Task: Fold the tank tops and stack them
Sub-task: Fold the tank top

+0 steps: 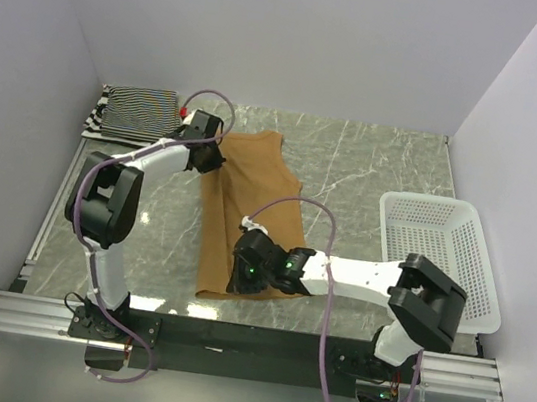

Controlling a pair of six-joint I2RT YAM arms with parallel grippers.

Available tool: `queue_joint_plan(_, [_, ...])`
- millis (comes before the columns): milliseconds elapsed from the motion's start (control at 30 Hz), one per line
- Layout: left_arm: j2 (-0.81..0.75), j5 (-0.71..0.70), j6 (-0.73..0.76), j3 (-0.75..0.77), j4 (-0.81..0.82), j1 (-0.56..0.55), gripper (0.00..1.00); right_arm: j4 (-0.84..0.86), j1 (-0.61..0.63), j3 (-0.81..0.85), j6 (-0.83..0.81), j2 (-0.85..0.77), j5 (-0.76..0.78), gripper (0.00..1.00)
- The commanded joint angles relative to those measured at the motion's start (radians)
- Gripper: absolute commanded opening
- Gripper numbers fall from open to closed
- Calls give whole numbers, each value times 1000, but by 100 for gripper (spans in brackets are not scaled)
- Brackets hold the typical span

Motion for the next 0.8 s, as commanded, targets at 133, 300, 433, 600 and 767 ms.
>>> queue_joint_plan(133, [55, -31, -20, 118, -2, -57, 1, 71, -21, -87, 26, -96, 12, 0])
queue_joint_plan(300, [92, -27, -16, 131, 1, -77, 1, 105, -21, -127, 34, -92, 10, 0])
queue_joint_plan(433, [111, -24, -14, 134, 10, -91, 1, 128, -22, -155, 49, -87, 16, 0])
queue_joint_plan(600, [129, -13, -11, 141, 19, -97, 5, 123, -22, -172, 55, -90, 35, 0])
queue_joint_plan(767, [135, -10, -8, 142, 36, -108, 6, 148, -22, -203, 66, -101, 36, 0])
